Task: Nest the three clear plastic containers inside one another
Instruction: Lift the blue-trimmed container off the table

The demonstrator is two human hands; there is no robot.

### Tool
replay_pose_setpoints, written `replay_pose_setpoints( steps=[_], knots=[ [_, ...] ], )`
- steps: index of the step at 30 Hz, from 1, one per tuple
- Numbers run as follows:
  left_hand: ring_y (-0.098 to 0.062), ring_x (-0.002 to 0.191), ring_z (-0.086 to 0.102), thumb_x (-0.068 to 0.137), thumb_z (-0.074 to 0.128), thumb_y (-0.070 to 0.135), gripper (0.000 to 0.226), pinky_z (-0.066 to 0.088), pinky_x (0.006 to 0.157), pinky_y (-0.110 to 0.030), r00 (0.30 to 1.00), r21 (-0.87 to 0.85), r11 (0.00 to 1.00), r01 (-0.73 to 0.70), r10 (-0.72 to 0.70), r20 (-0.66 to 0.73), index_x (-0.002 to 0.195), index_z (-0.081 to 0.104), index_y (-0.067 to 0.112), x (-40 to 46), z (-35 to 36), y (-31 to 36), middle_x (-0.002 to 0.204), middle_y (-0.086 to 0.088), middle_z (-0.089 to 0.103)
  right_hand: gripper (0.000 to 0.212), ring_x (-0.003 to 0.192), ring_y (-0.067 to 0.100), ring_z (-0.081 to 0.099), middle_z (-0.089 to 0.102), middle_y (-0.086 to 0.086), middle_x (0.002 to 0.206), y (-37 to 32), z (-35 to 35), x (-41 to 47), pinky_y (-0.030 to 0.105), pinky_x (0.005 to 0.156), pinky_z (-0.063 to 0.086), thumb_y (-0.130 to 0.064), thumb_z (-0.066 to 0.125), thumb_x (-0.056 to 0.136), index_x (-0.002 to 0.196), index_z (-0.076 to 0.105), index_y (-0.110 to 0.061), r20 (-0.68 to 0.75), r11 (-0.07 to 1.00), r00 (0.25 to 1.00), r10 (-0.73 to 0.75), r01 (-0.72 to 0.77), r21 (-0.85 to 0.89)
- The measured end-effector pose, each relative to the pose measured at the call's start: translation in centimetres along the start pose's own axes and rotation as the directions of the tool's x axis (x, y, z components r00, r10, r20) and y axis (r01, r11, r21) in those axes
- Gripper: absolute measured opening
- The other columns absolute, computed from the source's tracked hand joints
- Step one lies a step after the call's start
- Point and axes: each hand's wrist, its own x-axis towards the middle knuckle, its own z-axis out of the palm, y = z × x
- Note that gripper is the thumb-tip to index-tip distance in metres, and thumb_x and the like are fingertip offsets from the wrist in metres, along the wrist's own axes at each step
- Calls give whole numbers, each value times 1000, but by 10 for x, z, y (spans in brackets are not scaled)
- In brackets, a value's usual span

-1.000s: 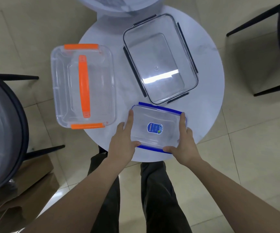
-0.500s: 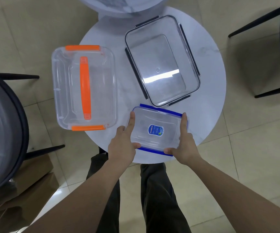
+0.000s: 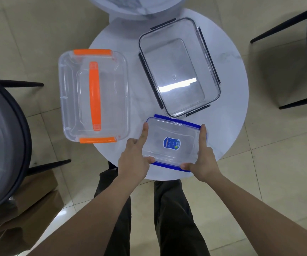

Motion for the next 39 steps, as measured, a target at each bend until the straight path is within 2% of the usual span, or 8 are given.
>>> replay_pose_setpoints(
  steps=[9,14,18,20,22,29,34,39],
  knots=[
    [-15,116,57,82,83,32,116,58,99,-40,998,-96,995,-12,18,59,159,-2,47,-18,3,-12,129,-2,53,146,102,24,62,51,5,129,23,6,-21,36,73,61,-19,94,63,153,-16,-54,-12,1000,1000,-23,23,-9],
    [-10,114,55,82,82,36,106,60,96,-39,999,-266,964,-1,10,33,158,8,45,-38,3,-19,132,3,53,148,91,12,56,50,-1,122,33,5,-37,17,62,49,-25,95,60,151,-16,-57,-17,1000,999,-29,29,7],
    [-17,106,68,86,74,45,80,55,63,-7,988,-421,895,145,-150,22,153,33,33,-46,-3,-15,123,13,53,148,107,4,56,46,-22,126,32,-8,-49,14,69,52,-22,96,61,153,-14,-53,-13,993,998,-63,64,104],
    [-17,104,71,86,72,46,53,55,61,-7,986,-478,866,150,-166,7,132,50,30,-48,-9,-11,122,9,60,145,116,-14,54,42,-50,123,29,-19,-56,7,65,53,-18,95,62,156,-12,-48,-19,977,996,-92,94,191],
    [-16,101,71,86,73,44,41,56,63,-9,986,-514,845,147,-169,4,119,51,32,-53,-16,-6,120,9,63,140,115,-26,48,38,-59,120,22,-29,-65,4,65,52,-18,94,65,159,-6,-42,-34,967,993,-110,115,228],
    [-2,85,67,76,72,56,49,52,64,-7,981,-538,824,178,-195,27,113,57,27,-69,-40,12,113,11,67,122,120,10,56,48,-8,146,1,-53,-96,0,70,50,-27,93,64,159,17,-36,-116,971,987,-111,132,197],
    [-16,99,75,64,74,56,62,65,81,-35,965,-660,708,252,-231,121,112,62,18,-76,-53,16,115,4,72,97,107,-22,54,54,-22,129,-23,-62,-112,2,64,50,-39,82,62,147,35,-40,-157,945,978,-140,179,275],
    [-17,94,79,60,80,49,60,67,74,-37,955,-735,609,297,-189,229,105,66,12,-82,-68,14,108,2,78,70,114,5,64,65,-9,125,-41,-65,-116,11,66,58,-39,75,70,136,54,-28,-329,887,941,-81,219,406]
  ],
)
